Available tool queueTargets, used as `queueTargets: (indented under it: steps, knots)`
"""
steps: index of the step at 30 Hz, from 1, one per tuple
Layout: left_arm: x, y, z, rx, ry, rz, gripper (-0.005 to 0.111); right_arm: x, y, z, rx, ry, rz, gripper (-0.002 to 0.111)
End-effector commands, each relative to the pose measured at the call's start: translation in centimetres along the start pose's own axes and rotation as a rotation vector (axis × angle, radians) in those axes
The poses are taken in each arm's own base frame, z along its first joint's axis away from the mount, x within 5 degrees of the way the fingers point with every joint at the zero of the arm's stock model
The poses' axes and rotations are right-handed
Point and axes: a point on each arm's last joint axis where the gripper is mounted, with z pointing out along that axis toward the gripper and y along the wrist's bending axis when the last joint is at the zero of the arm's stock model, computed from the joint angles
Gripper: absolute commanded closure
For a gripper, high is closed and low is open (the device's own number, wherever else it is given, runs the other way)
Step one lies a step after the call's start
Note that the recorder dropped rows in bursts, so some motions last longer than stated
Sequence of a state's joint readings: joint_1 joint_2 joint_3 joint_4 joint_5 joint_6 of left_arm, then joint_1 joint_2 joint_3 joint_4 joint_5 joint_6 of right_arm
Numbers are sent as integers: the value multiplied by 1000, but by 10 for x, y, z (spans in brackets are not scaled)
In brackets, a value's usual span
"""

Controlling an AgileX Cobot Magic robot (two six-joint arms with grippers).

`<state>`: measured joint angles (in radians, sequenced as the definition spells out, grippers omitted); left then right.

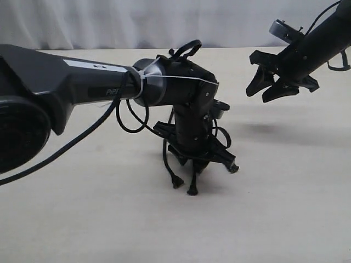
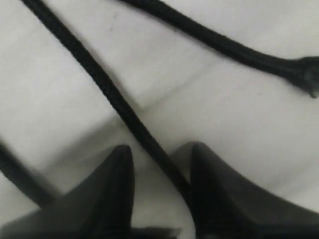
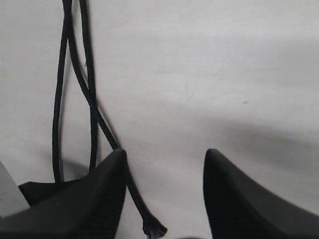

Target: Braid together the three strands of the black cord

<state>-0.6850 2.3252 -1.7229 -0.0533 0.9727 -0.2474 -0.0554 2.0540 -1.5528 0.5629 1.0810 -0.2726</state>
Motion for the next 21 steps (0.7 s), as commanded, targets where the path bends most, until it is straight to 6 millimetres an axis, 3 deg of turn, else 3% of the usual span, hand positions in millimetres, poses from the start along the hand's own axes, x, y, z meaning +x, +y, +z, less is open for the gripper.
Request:
queueTargets:
  steps: [1, 3, 8, 10, 15, 21]
  knots:
    - [-1, 1, -8, -37, 14, 8, 96, -1, 0, -4, -1, -20, 3, 62]
    - [-6, 2, -26, -63, -19, 31, 107, -1, 2, -4, -2, -18, -1, 62]
    - [-18, 13, -80, -172, -142, 80, 107, -1, 4, -3, -5, -23, -3, 62]
    - [-18, 23, -89, -218, -151, 81, 107, -1, 6, -1, -5, -19, -11, 62]
    - [-20, 59, -87, -243, -100, 3, 107, 1, 16, 3, -13, -9, -29, 62]
    - [-11, 85, -65, -250, -56, -45, 107, 1, 27, 9, -22, -18, -50, 62]
